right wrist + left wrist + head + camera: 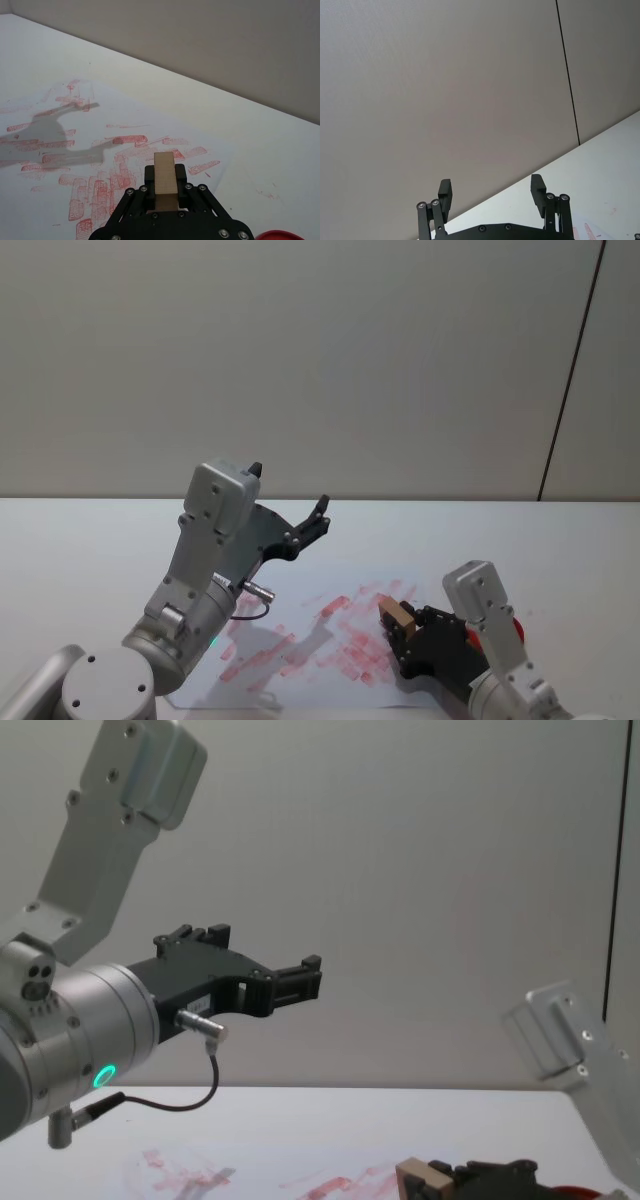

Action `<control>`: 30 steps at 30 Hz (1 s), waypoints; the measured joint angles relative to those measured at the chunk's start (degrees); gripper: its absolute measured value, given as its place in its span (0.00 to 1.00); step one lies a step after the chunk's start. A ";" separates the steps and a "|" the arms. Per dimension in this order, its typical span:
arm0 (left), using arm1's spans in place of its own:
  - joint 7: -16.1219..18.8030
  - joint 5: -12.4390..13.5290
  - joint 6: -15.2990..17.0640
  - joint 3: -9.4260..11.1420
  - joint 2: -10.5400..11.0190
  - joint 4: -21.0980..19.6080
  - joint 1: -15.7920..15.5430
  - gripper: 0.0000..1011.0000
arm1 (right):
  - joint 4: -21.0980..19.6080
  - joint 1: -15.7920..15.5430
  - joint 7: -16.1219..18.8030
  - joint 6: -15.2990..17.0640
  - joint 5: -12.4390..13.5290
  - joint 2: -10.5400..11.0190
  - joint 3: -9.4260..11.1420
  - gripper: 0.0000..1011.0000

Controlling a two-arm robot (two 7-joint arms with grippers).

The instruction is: Use the one hand to pick up the stamp and affix it onto the A4 paper.

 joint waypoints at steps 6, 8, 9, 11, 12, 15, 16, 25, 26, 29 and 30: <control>0.00 0.00 0.00 0.00 0.00 0.00 0.00 0.99 | 1.18 0.64 0.17 0.65 -0.11 -0.42 -0.10 0.21; 0.00 0.00 0.00 0.00 0.00 0.00 0.00 0.99 | 1.37 0.77 0.23 0.79 -0.11 -0.51 -0.11 0.21; 0.00 0.00 0.00 0.00 0.00 0.00 0.00 0.99 | 1.46 0.82 0.26 0.88 -0.11 -0.55 -0.12 0.21; 0.00 0.00 0.00 0.00 0.00 0.00 0.00 0.99 | 1.68 0.99 0.38 1.24 -0.10 -0.65 -0.11 0.21; 0.00 0.00 0.00 0.00 0.00 0.00 0.00 0.99 | 1.79 1.08 0.44 1.52 -0.08 -0.72 -0.11 0.21; 0.00 0.00 0.00 0.00 0.00 0.00 0.00 0.99 | 1.90 1.25 0.56 2.10 -0.05 -0.82 -0.11 0.21; 0.00 0.00 0.00 0.00 0.00 0.00 0.00 0.99 | 1.92 1.28 0.58 2.23 -0.05 -0.84 -0.12 0.21; 0.00 0.00 0.00 0.00 0.00 0.00 0.00 0.99 | 1.60 1.33 0.79 3.61 -0.05 -0.90 -0.22 0.21; 0.00 0.00 0.00 0.00 0.00 0.00 0.00 0.99 | 1.47 1.27 0.79 3.65 -0.05 -0.87 -0.23 0.21; 0.00 0.00 0.00 0.00 0.00 0.00 0.00 0.99 | 0.99 1.02 0.79 3.70 -0.05 -0.75 -0.27 0.21; 0.00 0.00 0.00 0.00 0.00 0.00 0.00 0.99 | 0.75 0.86 0.77 3.70 -0.06 -0.70 -0.28 0.21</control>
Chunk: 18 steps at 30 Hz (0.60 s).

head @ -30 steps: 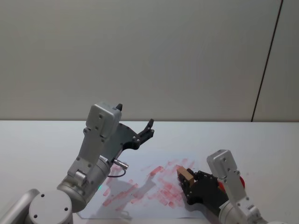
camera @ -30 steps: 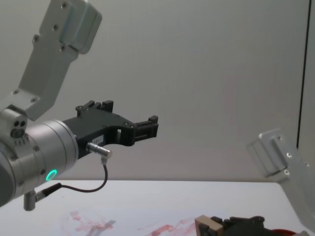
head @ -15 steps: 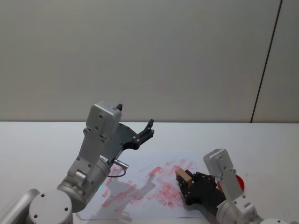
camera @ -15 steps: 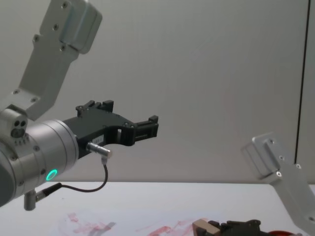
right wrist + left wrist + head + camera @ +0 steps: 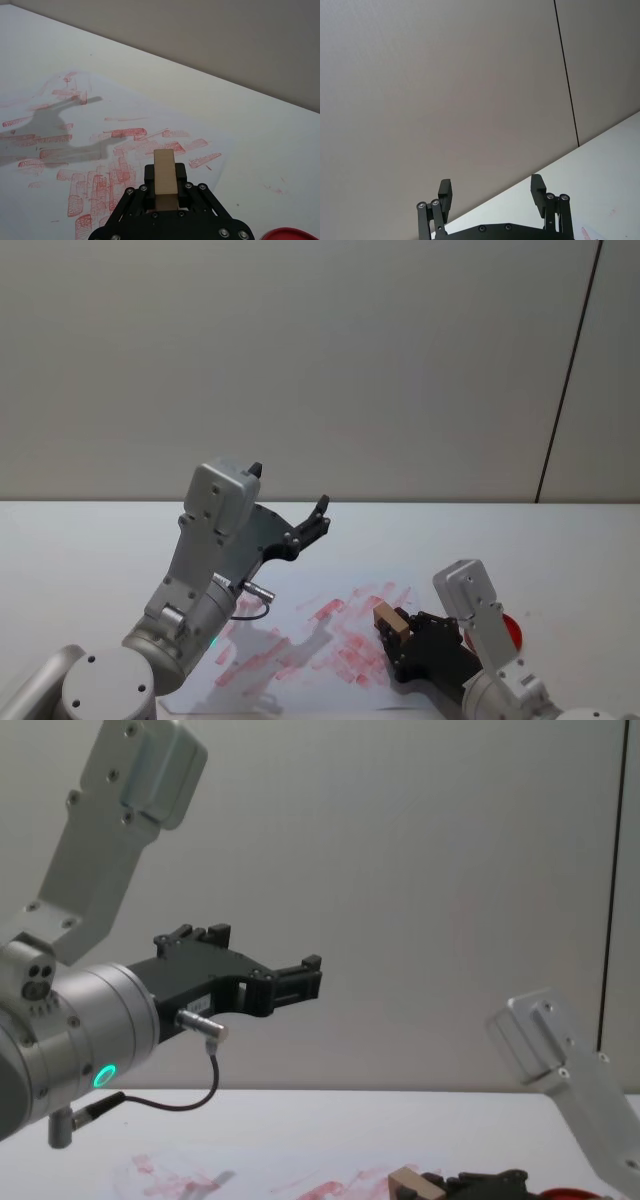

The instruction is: Use the one hand to pick up the stamp and affix it onto the A4 paper.

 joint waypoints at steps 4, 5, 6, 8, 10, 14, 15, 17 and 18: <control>0.00 0.00 0.00 0.00 0.00 0.00 0.00 0.99 | -1.47 -0.51 -0.37 -0.60 0.16 0.37 0.02 0.21; 0.00 0.00 0.00 0.00 0.00 0.00 0.00 0.99 | -1.82 -0.57 -0.54 -0.84 0.25 0.44 0.08 0.21; 0.00 0.00 0.00 0.00 0.00 0.00 0.00 0.99 | -2.59 -0.72 -0.82 -1.25 0.42 0.60 0.23 0.21; 0.00 0.00 0.00 0.00 0.00 0.00 0.00 0.99 | -3.35 -0.88 -1.14 -1.67 0.62 0.78 0.38 0.21; 0.00 0.00 0.00 0.00 0.00 0.00 0.00 0.99 | -4.80 -1.18 -1.67 -2.21 0.97 1.13 0.70 0.21; 0.00 0.00 0.00 0.00 0.00 0.00 0.00 0.99 | -6.93 -1.71 -2.54 -2.90 1.62 1.76 1.27 0.21; 0.00 0.00 0.00 0.00 0.00 0.00 0.00 0.99 | -7.45 -1.85 -2.70 -2.96 1.75 1.97 1.44 0.21; 0.00 0.00 0.00 0.00 0.00 0.00 0.00 0.99 | -8.56 -2.22 -3.22 -3.05 2.22 2.47 1.84 0.21; 0.00 0.00 0.00 0.00 0.00 0.00 0.00 0.99 | -9.01 -2.38 -3.37 -3.05 2.38 2.70 2.02 0.21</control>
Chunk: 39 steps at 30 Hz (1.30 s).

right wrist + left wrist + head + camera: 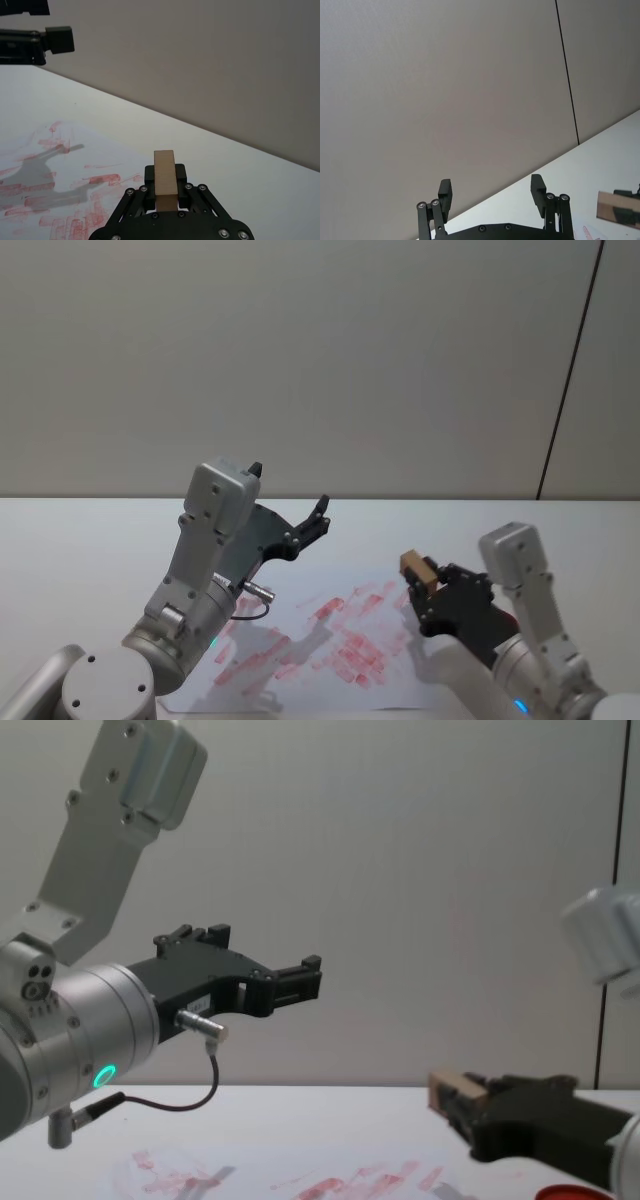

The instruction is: Use the one hand to pick up the stamp and affix it onto the A4 paper.

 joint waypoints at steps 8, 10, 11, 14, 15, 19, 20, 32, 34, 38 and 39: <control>0.00 0.00 0.00 0.00 0.00 0.00 0.00 0.99 | -2.53 -1.33 -1.23 0.52 1.52 1.75 1.37 0.21; 0.00 0.00 0.00 0.00 0.00 0.00 0.00 0.99 | -2.96 -1.76 -1.42 0.73 1.90 2.25 1.73 0.21; 0.00 0.00 0.00 0.00 0.00 0.00 0.00 0.99 | -3.14 -1.96 -1.47 0.79 2.01 2.47 1.89 0.21; 0.00 0.00 0.00 0.00 0.00 0.00 0.00 0.99 | -3.56 -2.59 -1.63 1.07 2.52 3.18 2.34 0.21; 0.00 0.00 0.00 0.00 0.00 0.00 0.00 0.99 | -3.71 -2.89 -1.66 1.14 2.72 3.50 2.52 0.21; 0.00 0.00 0.00 0.00 0.00 0.00 0.00 0.99 | -3.93 -3.50 -1.71 1.31 3.10 4.11 2.85 0.21; 0.00 0.00 0.00 0.00 0.00 0.00 0.00 0.99 | -4.00 -3.81 -1.75 1.39 3.31 4.40 3.03 0.21; 0.00 0.00 0.00 0.00 0.00 0.00 0.00 0.99 | -2.76 -5.00 -2.35 1.35 3.91 5.77 4.04 0.21; 0.00 0.00 0.00 0.00 0.00 0.00 0.00 0.99 | -2.34 -5.01 -2.44 1.28 3.95 5.87 4.18 0.21; 0.00 0.00 0.00 0.00 0.00 0.00 0.00 0.99 | -1.43 -4.99 -2.53 1.23 4.02 5.97 4.38 0.21; 0.00 0.00 0.00 0.00 0.00 0.00 0.00 0.99 | -1.24 -4.97 -2.53 1.23 4.04 5.98 4.40 0.21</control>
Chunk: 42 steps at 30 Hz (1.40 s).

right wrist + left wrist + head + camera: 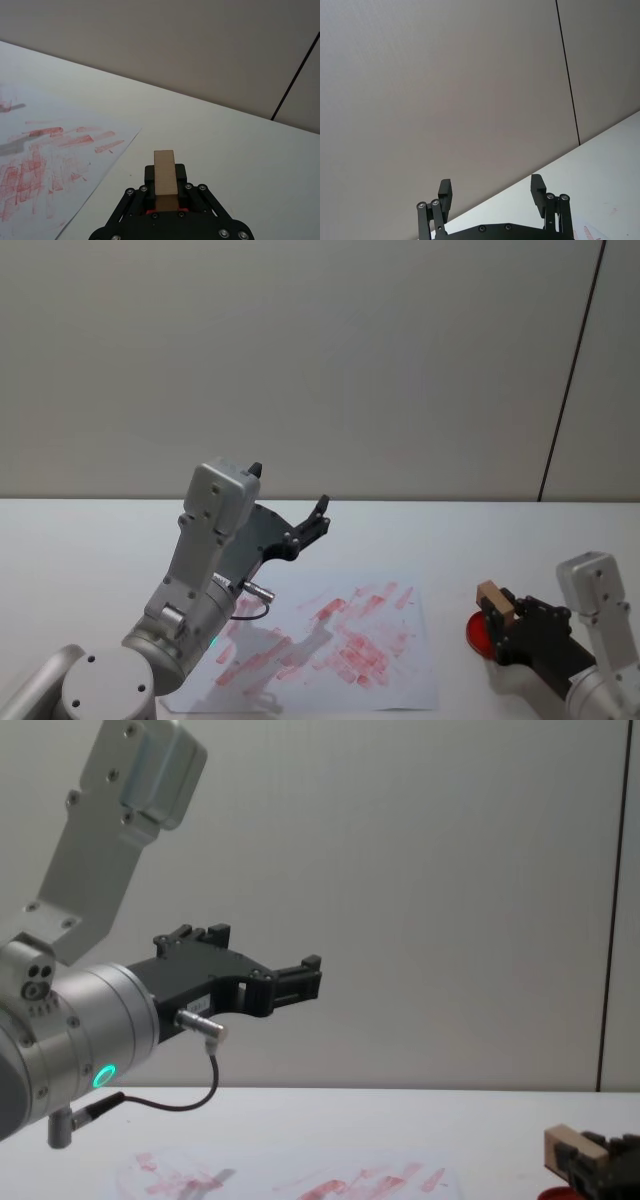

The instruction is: Use the one hand to pick up the stamp and affix it onto the A4 paper.

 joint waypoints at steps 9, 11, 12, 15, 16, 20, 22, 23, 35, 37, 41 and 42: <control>0.00 0.00 0.00 0.00 0.00 0.00 0.00 0.99 | 2.27 0.38 0.46 -0.15 0.11 -0.02 0.20 0.21; 0.00 0.00 0.00 0.00 0.00 0.00 0.00 0.99 | 2.72 0.46 0.66 -0.18 0.11 -0.06 0.20 0.21; 0.00 0.00 0.00 0.00 0.00 0.00 0.00 0.99 | 2.92 0.50 0.76 -0.20 0.11 -0.07 0.20 0.21; 0.00 0.00 0.00 0.00 0.00 0.00 0.00 0.99 | 3.41 0.60 1.03 -0.29 0.11 -0.11 0.20 0.21; 0.00 0.00 0.00 0.00 0.00 0.00 0.00 0.99 | 3.54 0.63 1.09 -0.32 0.09 -0.12 0.21 0.21; 0.00 0.00 0.00 0.00 0.00 0.00 0.00 0.99 | 4.10 0.70 1.35 -0.42 0.01 -0.19 0.21 0.27; 0.00 0.00 0.00 0.00 0.00 0.00 0.00 0.99 | 4.32 0.74 1.42 -0.60 -0.02 -0.21 0.21 0.35; 0.00 0.00 0.00 0.00 0.00 0.00 0.00 0.99 | 4.41 0.74 1.43 -0.66 -0.03 -0.23 0.20 0.38; 0.00 0.00 0.00 0.00 0.00 0.00 0.00 0.99 | 3.35 0.29 0.25 -4.10 -0.68 -0.10 0.37 0.75; 0.00 0.00 0.00 0.00 0.00 0.00 0.00 0.99 | 2.51 0.03 -0.33 -4.92 -0.91 -0.01 0.42 0.83; 0.00 0.00 0.00 0.00 0.00 0.00 0.00 0.99 | 0.78 -0.44 -1.42 -6.13 -1.29 0.14 0.54 0.93; 0.00 0.00 0.00 0.00 0.00 0.00 0.00 0.99 | 0.42 -0.54 -1.66 -6.34 -1.37 0.17 0.56 0.97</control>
